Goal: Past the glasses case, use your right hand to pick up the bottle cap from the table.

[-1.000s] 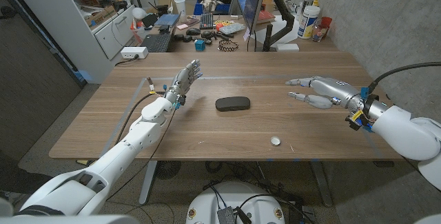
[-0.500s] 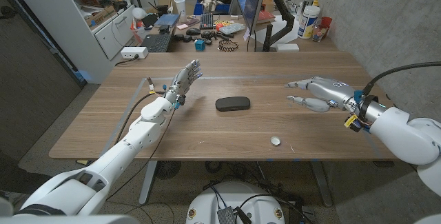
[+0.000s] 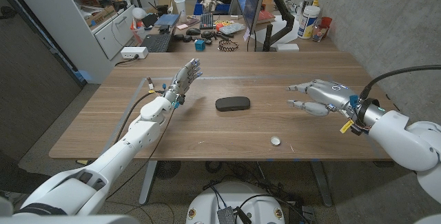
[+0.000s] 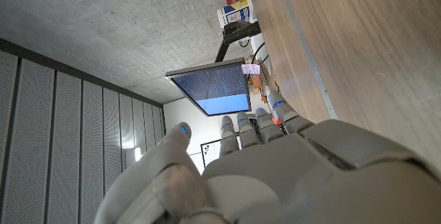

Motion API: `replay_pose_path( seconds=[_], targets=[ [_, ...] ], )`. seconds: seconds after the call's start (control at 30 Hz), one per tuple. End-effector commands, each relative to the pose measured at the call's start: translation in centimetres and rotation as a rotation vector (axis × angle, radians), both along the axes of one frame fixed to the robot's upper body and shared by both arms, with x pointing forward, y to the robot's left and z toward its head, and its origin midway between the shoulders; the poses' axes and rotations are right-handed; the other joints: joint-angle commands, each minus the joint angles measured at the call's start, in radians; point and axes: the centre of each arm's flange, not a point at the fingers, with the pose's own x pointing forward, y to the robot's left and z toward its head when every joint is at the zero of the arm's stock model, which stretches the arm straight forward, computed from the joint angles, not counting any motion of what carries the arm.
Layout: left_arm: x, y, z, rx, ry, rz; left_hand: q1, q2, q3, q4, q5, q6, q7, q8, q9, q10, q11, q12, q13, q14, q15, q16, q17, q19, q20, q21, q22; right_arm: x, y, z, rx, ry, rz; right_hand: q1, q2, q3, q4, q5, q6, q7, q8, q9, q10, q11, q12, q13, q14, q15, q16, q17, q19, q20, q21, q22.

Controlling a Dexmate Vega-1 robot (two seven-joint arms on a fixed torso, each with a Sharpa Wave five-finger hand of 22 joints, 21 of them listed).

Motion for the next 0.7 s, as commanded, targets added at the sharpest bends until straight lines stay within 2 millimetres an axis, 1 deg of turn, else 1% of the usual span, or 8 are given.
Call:
replay_pose_path(
  seconds=[0.03,0.2,0.3,0.33,0.43,0.47,0.5,0.7],
  targets=[
    [0.08,-0.37,0.07,0.009,0.001,-0.007,-0.009,-0.001,-0.003,0.002,0.004,0.002,-0.006,0.003,0.006,0.001,0.004,0.004,0.005,0.008,-0.051,0.004,0.006,-0.001,-0.026,-0.004,0.006,-0.35,0.10,-0.74,-0.055,0.011,-0.078,0.010,-0.004,0.004,-0.007,0.003,-0.013,0.000,-0.004,0.002,-0.012,-0.005,-0.008,0.005,0.019,-0.024,0.009,0.003,0.019,0.000,0.008,0.003],
    [0.03,-0.46,0.17,0.011,0.000,-0.009,-0.013,-0.002,-0.006,0.004,0.005,0.006,-0.007,0.005,0.006,0.001,0.003,0.004,0.005,0.008,-0.052,0.004,0.006,0.000,-0.026,-0.004,0.006,-0.45,0.31,-1.01,-0.076,0.026,-0.103,0.015,-0.011,0.006,-0.015,0.003,-0.033,-0.003,-0.010,0.002,-0.027,-0.010,-0.016,0.005,0.023,-0.027,0.006,0.004,0.022,0.011,0.008,0.004],
    [0.01,-0.46,0.22,0.010,-0.002,-0.010,-0.015,-0.003,-0.007,0.005,0.006,0.007,-0.007,0.005,0.006,0.001,0.002,0.004,0.005,0.008,-0.050,0.004,0.006,0.000,-0.025,-0.004,0.006,-0.53,0.47,-1.07,-0.092,0.024,-0.120,0.021,-0.017,0.008,-0.023,0.004,-0.041,-0.004,-0.011,0.002,-0.035,-0.013,-0.019,0.005,0.044,-0.034,0.010,0.004,0.033,0.014,0.012,0.005],
    [0.01,-0.46,0.23,0.010,-0.002,-0.009,-0.016,-0.003,-0.007,0.005,0.006,0.009,-0.007,0.005,0.006,0.001,0.002,0.004,0.005,0.008,-0.051,0.004,0.006,0.000,-0.025,-0.004,0.006,-0.52,0.49,-1.09,-0.096,0.023,-0.125,0.022,-0.015,0.009,-0.024,0.004,-0.044,-0.005,-0.010,0.002,-0.038,-0.013,-0.020,0.006,0.067,-0.040,0.016,0.007,0.042,0.016,0.014,0.005],
    [0.04,-0.45,0.21,0.008,-0.001,-0.010,-0.017,-0.003,-0.008,0.006,0.006,0.009,-0.006,0.006,0.006,0.000,0.000,0.004,0.005,0.008,-0.050,0.004,0.006,0.000,-0.025,-0.004,0.006,-0.43,0.58,-1.12,-0.109,0.033,-0.143,0.027,-0.019,0.013,-0.032,0.004,-0.066,-0.010,-0.014,0.002,-0.049,-0.022,-0.025,0.006,0.097,-0.052,0.022,0.009,0.071,0.020,0.025,0.007],
    [0.06,-0.44,0.17,0.007,0.000,-0.010,-0.018,-0.003,-0.008,0.006,0.007,0.010,-0.006,0.006,0.006,0.000,0.001,0.004,0.005,0.008,-0.050,0.004,0.006,0.001,-0.025,-0.004,0.006,-0.40,0.59,-1.15,-0.112,0.035,-0.146,0.030,-0.019,0.014,-0.035,0.004,-0.072,-0.010,-0.015,0.002,-0.059,-0.025,-0.028,0.006,0.110,-0.058,0.025,0.010,0.077,0.020,0.027,0.007],
    [0.09,-0.44,0.12,0.006,0.001,-0.009,-0.019,-0.003,-0.009,0.006,0.007,0.011,-0.007,0.006,0.006,-0.001,0.003,0.003,0.005,0.008,-0.050,0.004,0.006,0.001,-0.024,-0.004,0.006,-0.37,0.61,-1.17,-0.114,0.041,-0.152,0.032,-0.020,0.016,-0.038,0.004,-0.098,-0.016,-0.021,0.002,-0.078,-0.027,-0.035,0.007,0.119,-0.058,0.025,0.012,0.083,0.021,0.029,0.007],
    [0.20,-0.44,-0.06,0.004,0.006,-0.011,-0.022,-0.003,-0.011,0.007,0.008,0.013,-0.006,0.006,0.006,0.000,0.003,0.004,0.005,0.007,-0.050,0.004,0.006,0.001,-0.024,-0.005,0.006,-0.32,0.89,-1.36,-0.138,0.058,-0.175,0.036,-0.028,0.017,-0.046,0.005,-0.121,-0.022,-0.021,0.002,-0.089,-0.041,-0.037,0.007,0.145,-0.063,0.030,0.015,0.092,0.026,0.032,0.008]
  ],
)
